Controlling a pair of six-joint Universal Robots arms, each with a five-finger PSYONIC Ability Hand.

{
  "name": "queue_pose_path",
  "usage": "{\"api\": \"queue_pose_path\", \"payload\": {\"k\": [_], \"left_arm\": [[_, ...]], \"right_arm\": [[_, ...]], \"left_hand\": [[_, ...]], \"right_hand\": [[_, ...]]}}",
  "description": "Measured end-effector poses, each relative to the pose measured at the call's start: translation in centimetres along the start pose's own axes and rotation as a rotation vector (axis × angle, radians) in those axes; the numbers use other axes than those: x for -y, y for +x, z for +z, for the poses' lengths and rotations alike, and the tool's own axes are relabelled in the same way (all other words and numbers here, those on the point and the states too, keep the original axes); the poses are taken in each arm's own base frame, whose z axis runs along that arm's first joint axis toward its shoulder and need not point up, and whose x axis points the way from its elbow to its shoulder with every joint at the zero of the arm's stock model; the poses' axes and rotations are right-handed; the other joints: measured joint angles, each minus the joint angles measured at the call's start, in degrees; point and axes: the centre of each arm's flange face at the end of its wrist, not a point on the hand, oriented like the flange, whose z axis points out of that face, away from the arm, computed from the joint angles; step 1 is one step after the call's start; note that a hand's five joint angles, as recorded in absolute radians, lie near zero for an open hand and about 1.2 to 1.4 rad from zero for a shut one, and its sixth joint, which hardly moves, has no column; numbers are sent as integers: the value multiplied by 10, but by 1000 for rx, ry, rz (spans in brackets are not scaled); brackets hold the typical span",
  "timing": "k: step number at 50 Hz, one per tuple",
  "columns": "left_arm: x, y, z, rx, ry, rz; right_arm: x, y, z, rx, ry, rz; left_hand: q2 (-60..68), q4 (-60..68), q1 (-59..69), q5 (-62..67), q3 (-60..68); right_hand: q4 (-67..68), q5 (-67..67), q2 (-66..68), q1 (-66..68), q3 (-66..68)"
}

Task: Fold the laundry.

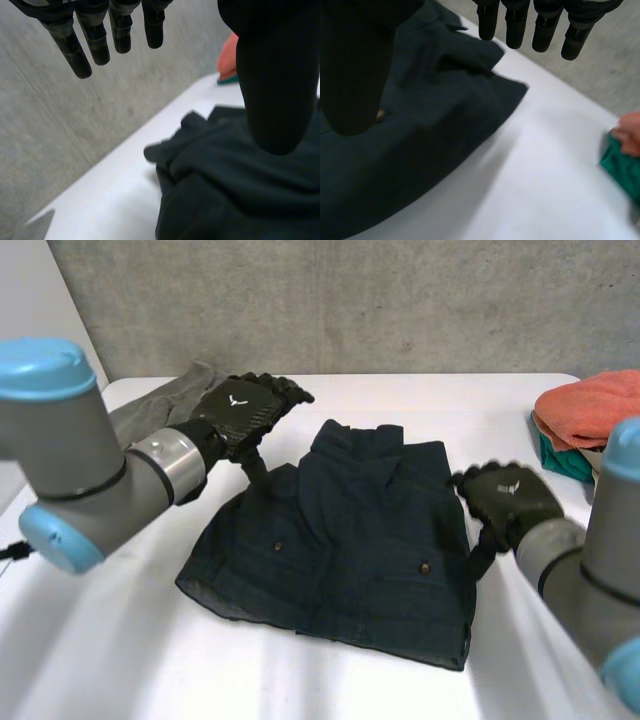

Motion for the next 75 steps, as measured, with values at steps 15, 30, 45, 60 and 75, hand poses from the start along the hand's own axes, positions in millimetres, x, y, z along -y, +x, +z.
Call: {"api": "queue_pose_path", "payload": {"k": [15, 30, 45, 60, 75], "left_arm": [[-57, -9, 32, -156, -266, 112], [-55, -2, 34, -25, -285, 124], [49, 36, -45, 352, -72, -11], [24, 79, -48, 327, 71, -45], [11, 7, -22, 291, 77, -67]], "right_arm": [[-55, -32, 7, 51, 7, 50], [-30, -27, 46, 6, 176, -6], [99, 26, 141, -159, 665, -293], [70, 45, 187, -217, 609, -302], [103, 65, 79, -190, 361, -88]], "left_hand": [[0, 0, 0, 0, 0], [565, 568, 540, 549, 560], [566, 570, 544, 553, 560], [93, 89, 83, 74, 93], [53, 52, 61, 31, 52]], "right_hand": [[0, 0, 0, 0, 0], [561, 515, 552, 478, 549], [562, 528, 553, 487, 549], [60, 42, 48, 23, 55], [-1, -1, 0, -2, 1]]}}
